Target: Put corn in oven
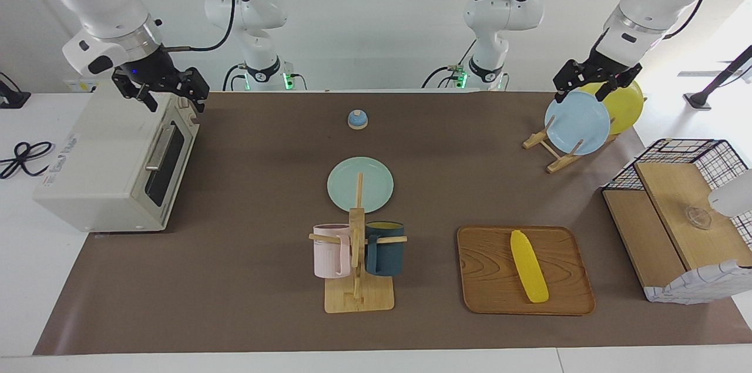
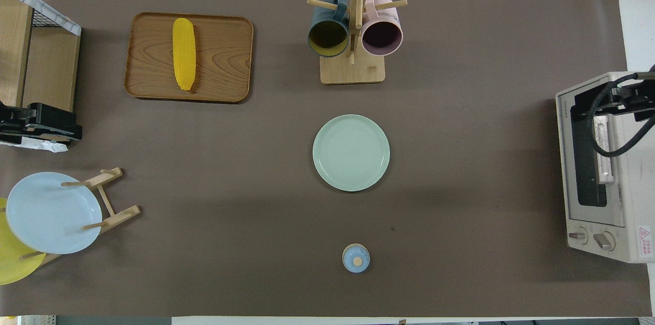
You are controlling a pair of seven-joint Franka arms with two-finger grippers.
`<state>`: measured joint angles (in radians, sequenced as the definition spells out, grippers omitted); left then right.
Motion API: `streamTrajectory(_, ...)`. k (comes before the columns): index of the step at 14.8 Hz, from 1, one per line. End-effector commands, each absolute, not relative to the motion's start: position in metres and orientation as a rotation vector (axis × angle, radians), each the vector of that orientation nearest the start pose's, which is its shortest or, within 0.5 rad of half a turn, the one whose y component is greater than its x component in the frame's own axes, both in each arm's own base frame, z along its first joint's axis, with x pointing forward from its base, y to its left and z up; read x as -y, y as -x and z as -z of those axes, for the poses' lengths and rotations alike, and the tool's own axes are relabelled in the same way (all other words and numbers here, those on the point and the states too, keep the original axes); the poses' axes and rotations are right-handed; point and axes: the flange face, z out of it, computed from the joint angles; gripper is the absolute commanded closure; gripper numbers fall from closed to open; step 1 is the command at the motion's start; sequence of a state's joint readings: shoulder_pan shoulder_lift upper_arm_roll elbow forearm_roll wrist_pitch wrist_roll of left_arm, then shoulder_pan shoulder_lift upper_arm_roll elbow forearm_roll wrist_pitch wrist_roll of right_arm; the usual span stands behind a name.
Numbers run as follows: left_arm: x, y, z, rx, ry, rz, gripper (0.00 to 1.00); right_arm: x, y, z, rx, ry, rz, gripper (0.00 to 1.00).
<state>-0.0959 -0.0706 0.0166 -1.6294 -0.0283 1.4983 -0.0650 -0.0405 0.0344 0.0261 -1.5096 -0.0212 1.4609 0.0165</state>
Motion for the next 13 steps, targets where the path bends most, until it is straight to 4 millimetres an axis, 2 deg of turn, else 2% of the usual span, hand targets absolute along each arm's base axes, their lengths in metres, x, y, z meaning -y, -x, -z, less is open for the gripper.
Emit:
streamTrajectory(1, 0.044, -0.516, -0.633, -0.018, 3.159, -0.068, 0.00, 0.011, -0.551, -0.626, -0.048, 3.137, -0.099, 0.00)
streamTrajectory(6, 0.043, -0.516, -0.633, -0.011, 3.161, -0.058, 0.00, 0.011, -0.550, -0.624, -0.048, 3.137, -0.106, 0.00)
streamTrajectory(10, 0.046, -0.520, -0.635, -0.010, 3.171, -0.014, 0.00, 0.013, -0.537, -0.593, -0.047, 3.131, -0.060, 0.00)
streamTrajectory(11, 0.047, -0.522, -0.633, -0.010, 3.175, -0.004, 0.00, 0.015, -0.532, -0.583, -0.045, 3.132, -0.050, 0.04)
streamTrajectory(12, 0.048, -0.526, -0.629, -0.010, 3.182, -0.010, 0.00, 0.021, -0.526, -0.573, -0.022, 3.131, -0.045, 0.38)
streamTrajectory(13, 0.050, -0.535, -0.621, -0.015, 3.202, 0.000, 0.00, 0.029, -0.520, -0.562, 0.008, 3.130, -0.035, 0.80)
